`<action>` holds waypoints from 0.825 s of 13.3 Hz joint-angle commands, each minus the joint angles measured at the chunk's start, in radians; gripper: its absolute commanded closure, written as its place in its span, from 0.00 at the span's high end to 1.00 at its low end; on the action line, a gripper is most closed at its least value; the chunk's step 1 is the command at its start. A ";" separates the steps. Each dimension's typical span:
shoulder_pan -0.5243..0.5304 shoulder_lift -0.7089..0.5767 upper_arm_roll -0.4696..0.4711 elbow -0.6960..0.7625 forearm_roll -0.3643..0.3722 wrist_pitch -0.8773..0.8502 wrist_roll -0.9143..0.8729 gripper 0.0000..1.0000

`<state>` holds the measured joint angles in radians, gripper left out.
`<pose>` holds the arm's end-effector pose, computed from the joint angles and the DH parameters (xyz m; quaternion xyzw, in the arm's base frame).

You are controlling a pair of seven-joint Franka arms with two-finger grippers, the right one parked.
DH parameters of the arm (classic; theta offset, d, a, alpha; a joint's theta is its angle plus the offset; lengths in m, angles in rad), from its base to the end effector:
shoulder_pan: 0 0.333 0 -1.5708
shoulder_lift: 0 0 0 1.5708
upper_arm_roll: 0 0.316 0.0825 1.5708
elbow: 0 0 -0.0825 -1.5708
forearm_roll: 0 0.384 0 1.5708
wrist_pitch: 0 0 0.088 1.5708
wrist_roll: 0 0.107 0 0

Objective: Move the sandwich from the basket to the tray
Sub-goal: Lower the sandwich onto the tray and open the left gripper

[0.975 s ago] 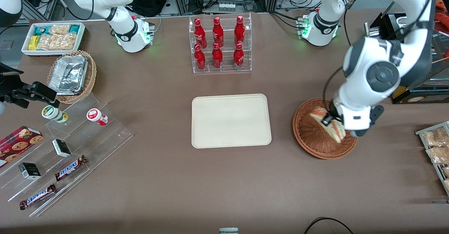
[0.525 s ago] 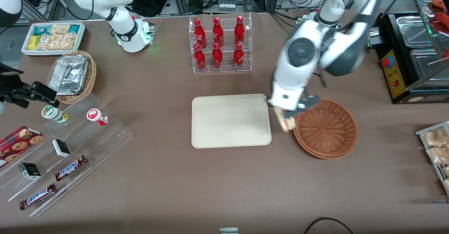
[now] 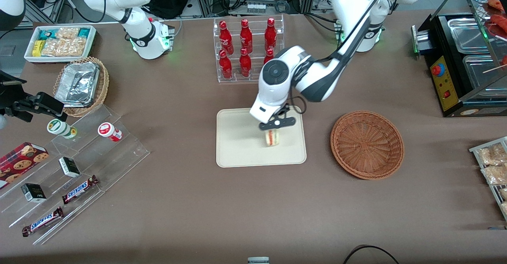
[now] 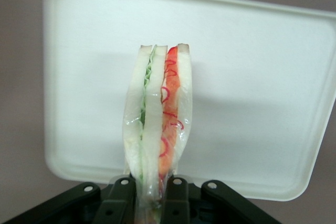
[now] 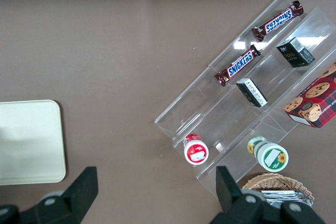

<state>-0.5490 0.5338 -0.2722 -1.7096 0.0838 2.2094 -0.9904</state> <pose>0.4709 -0.4749 0.2894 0.9964 0.0768 -0.0318 0.0167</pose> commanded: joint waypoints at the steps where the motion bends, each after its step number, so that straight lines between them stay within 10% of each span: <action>1: -0.029 0.057 0.014 0.039 0.010 0.039 0.015 0.13; 9: -0.040 0.137 0.018 0.081 0.011 0.069 0.015 0.21; 11: -0.040 0.135 0.019 0.079 0.011 0.067 0.016 1.00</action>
<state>-0.5720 0.6562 -0.2682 -1.6576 0.0860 2.2801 -0.9814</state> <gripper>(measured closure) 0.705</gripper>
